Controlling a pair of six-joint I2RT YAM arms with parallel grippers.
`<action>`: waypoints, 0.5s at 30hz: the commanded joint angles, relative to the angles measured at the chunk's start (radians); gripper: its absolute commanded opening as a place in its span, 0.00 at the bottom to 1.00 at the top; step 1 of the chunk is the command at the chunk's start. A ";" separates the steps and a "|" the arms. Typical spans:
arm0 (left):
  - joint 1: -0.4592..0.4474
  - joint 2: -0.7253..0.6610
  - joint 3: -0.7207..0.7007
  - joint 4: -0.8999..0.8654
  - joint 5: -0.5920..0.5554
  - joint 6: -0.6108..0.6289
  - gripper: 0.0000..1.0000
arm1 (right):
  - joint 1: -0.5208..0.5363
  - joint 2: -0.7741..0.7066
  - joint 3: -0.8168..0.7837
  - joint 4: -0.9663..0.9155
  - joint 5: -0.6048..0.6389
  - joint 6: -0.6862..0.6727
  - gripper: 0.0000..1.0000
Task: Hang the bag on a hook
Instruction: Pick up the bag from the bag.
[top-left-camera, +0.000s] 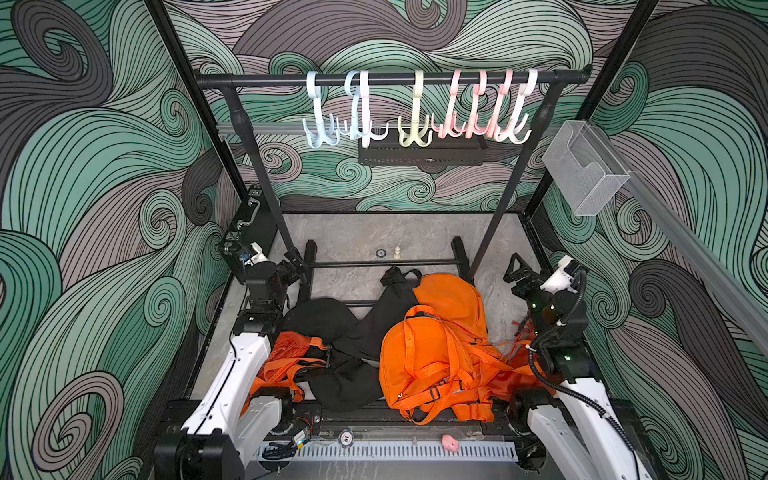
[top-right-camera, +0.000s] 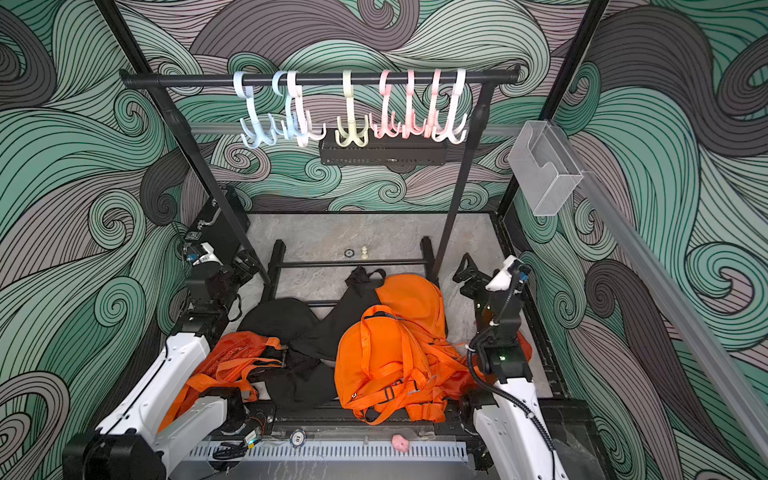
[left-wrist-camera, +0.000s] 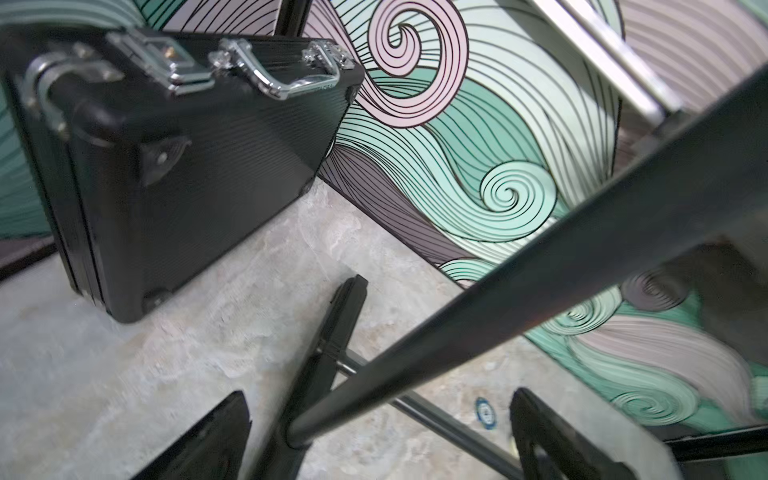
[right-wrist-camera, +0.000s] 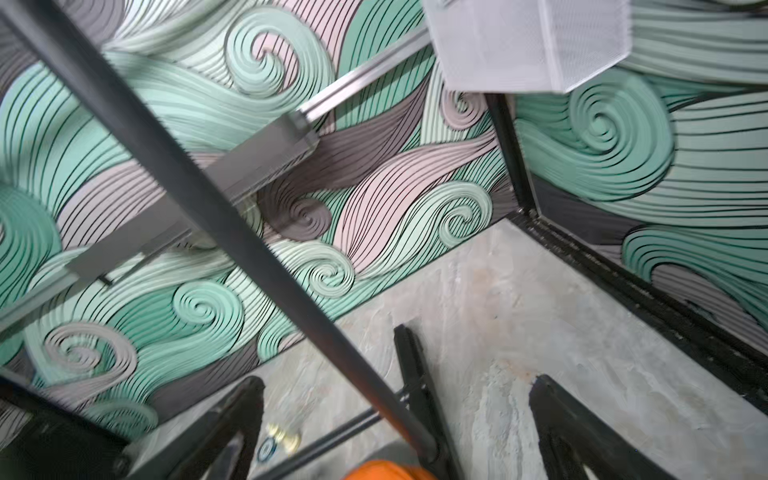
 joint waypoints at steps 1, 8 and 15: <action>-0.028 -0.026 0.034 -0.082 0.129 -0.150 0.99 | 0.094 0.056 0.117 -0.287 -0.136 -0.008 0.99; -0.216 -0.098 0.221 -0.323 0.136 0.212 0.98 | 0.547 0.143 0.228 -0.618 0.122 -0.027 0.95; -0.362 -0.084 0.340 -0.551 0.040 0.449 0.98 | 0.769 0.260 0.254 -0.797 0.092 0.069 0.81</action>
